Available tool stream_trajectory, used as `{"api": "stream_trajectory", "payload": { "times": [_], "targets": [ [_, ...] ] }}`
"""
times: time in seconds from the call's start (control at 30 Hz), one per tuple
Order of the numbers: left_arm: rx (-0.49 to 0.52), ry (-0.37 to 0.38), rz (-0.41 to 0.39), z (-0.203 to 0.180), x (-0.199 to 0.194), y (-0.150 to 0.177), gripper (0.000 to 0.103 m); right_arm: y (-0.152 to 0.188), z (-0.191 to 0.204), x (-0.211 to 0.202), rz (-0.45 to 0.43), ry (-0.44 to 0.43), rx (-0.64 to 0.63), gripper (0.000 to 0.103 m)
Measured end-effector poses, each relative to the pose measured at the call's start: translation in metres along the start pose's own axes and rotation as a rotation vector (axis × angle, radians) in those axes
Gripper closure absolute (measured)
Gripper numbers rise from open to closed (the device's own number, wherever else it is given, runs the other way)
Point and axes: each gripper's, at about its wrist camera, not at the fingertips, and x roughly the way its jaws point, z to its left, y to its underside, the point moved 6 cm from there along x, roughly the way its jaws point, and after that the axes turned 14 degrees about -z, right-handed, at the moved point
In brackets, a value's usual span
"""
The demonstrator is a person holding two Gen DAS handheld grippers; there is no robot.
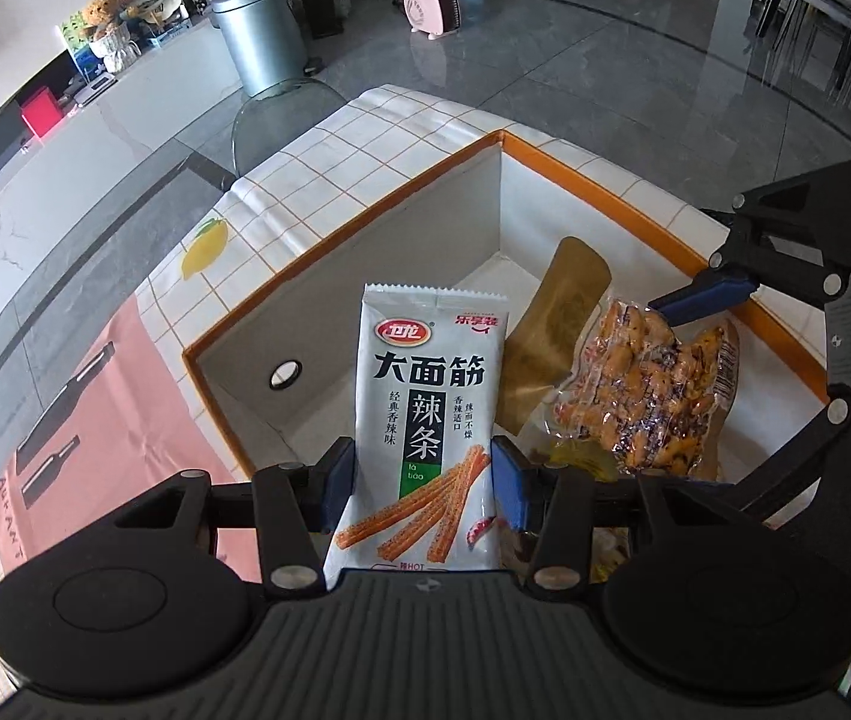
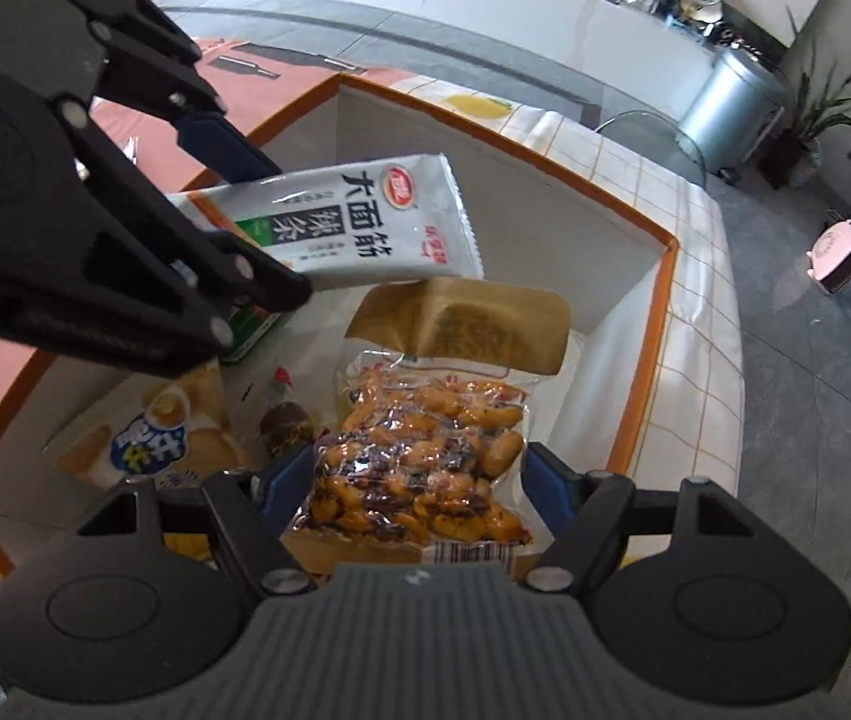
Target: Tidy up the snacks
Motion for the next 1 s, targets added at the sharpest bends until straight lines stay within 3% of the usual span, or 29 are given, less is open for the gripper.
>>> {"api": "stream_trajectory", "payload": {
  "times": [0.37, 0.67, 1.0],
  "targets": [
    [0.048, -0.024, 0.049, 0.005, 0.027, -0.001, 0.048, -0.003, -0.006, 0.038, 0.068, -0.027, -0.094, 0.029],
    [0.004, -0.011, 0.105, 0.008, 0.042, 0.006, 0.047, -0.010, -0.008, 0.047, 0.076, -0.030, -0.131, 0.028],
    [0.001, 0.004, 0.086, 0.007, 0.033, 0.007, 0.037, -0.010, -0.004, 0.049, 0.076, -0.018, -0.120, 0.025]
  ]
}}
